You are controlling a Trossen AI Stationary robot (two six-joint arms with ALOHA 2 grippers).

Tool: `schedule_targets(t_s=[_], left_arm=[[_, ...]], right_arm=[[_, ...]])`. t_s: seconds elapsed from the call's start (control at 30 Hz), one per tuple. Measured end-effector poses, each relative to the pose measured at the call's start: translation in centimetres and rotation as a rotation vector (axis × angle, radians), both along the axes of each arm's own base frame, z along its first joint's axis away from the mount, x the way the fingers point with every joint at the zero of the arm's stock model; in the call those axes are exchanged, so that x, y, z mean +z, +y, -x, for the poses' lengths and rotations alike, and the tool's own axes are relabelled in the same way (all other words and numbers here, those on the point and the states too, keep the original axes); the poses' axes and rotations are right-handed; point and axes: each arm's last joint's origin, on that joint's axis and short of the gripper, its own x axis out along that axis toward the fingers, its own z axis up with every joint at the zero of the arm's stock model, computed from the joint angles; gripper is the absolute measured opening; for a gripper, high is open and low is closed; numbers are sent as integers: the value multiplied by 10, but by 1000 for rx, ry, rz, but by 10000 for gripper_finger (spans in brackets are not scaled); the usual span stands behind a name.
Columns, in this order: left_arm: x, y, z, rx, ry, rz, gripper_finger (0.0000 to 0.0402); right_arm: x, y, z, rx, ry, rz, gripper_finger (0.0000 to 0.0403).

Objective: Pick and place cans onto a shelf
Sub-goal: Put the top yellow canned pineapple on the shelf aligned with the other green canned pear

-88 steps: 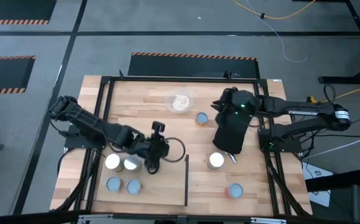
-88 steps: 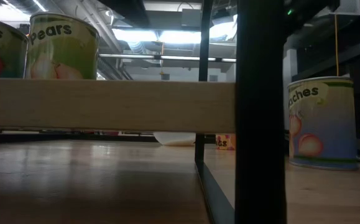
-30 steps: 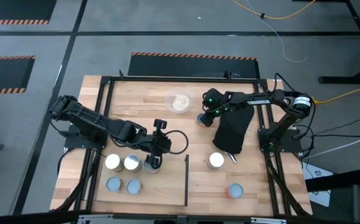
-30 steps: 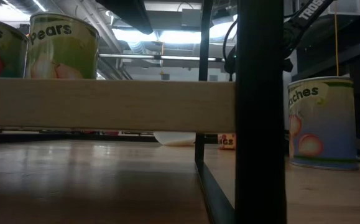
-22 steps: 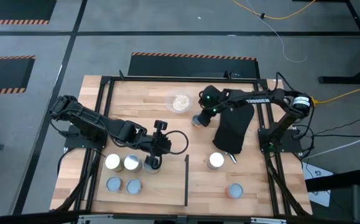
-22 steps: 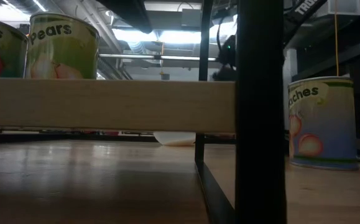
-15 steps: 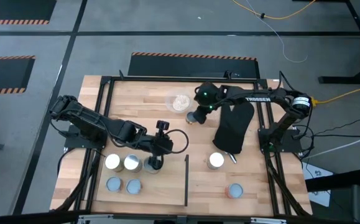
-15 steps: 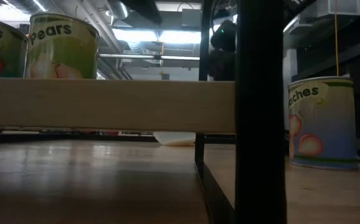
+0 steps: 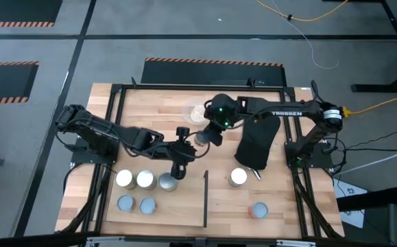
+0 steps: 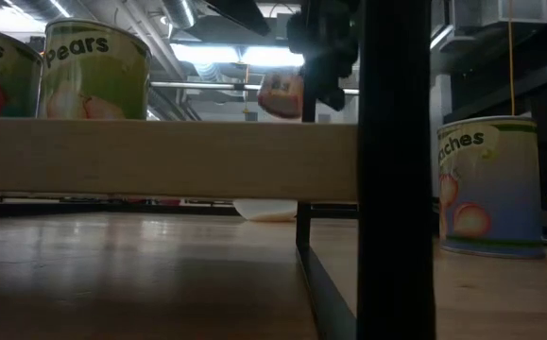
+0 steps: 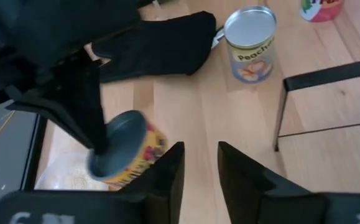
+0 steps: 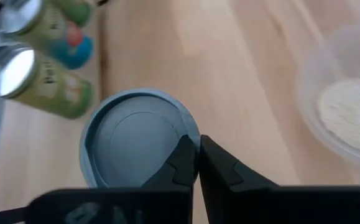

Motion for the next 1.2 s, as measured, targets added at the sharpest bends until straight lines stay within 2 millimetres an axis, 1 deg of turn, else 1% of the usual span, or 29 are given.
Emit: schedule_targets(t_s=[0.17, 0.43, 0.57, 0.83, 1.2], left_arm=[[3, 1, -3, -29, -32, -30, 109], [6, 0, -5, -49, -61, -29, 112], [5, -1, -5, -92, -53, 7, 112], [4, -4, -5, -153, -35, 69, 112], [2, -3, -3, -126, -16, 108, 112]], right_arm=[[6, 18, -4, 70, -23, 21, 13], [6, 37, -6, 157, -32, 55, 15], [7, 44, -7, 194, -54, 75, 16], [9, 48, -10, 204, -89, 80, 16], [11, 48, -11, 203, -105, 42, 17]])
